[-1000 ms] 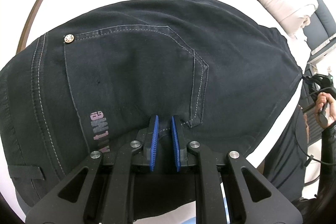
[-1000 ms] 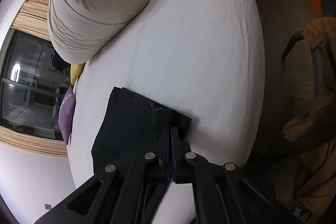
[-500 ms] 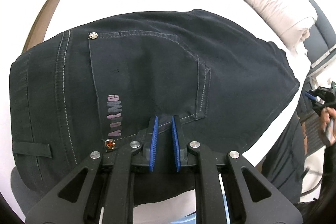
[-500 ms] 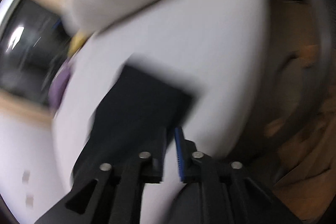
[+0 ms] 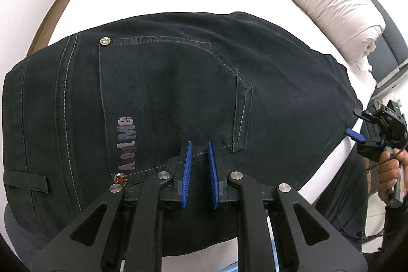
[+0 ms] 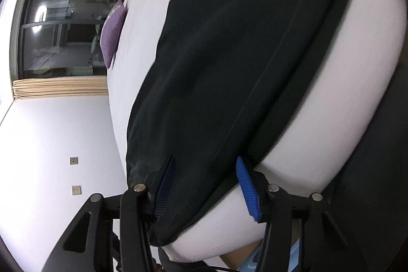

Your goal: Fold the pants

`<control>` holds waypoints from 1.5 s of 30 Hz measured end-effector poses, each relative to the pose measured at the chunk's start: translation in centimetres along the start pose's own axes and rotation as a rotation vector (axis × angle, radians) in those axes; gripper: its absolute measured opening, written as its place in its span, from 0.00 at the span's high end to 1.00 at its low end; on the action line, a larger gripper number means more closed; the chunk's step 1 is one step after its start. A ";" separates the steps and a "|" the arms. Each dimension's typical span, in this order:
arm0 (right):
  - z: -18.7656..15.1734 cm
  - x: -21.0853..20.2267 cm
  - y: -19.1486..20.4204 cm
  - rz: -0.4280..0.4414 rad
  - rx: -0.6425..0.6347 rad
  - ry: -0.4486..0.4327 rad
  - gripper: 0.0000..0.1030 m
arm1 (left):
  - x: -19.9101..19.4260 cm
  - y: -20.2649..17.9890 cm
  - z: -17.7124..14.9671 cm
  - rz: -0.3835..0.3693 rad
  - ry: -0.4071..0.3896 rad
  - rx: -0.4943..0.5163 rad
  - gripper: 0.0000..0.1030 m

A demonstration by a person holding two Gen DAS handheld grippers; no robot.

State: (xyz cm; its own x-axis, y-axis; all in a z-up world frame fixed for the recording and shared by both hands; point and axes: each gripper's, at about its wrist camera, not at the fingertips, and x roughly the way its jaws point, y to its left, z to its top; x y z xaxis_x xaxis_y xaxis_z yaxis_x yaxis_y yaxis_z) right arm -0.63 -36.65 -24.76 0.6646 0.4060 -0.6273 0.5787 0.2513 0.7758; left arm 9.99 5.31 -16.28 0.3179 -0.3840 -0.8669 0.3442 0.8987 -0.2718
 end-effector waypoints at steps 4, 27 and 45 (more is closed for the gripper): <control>-0.8 1.4 -0.3 0.007 0.003 0.025 0.49 | 0.4 0.3 0.1 -0.006 0.005 -0.012 0.88; 1.5 -2.2 -3.4 0.020 0.038 -0.097 0.86 | 0.6 0.4 -0.1 0.004 0.008 -0.014 0.88; 5.6 -6.3 -5.6 -0.005 0.094 -0.247 0.85 | 0.8 0.3 0.2 0.006 0.013 -0.020 0.88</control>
State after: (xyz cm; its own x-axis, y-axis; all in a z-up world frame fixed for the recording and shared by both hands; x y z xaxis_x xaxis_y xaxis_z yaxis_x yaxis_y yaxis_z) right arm -5.37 -45.50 -25.52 0.7504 0.1754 -0.6373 0.6157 0.1649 0.7705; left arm 10.52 5.24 -16.99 0.3087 -0.3759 -0.8737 0.3246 0.9051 -0.2747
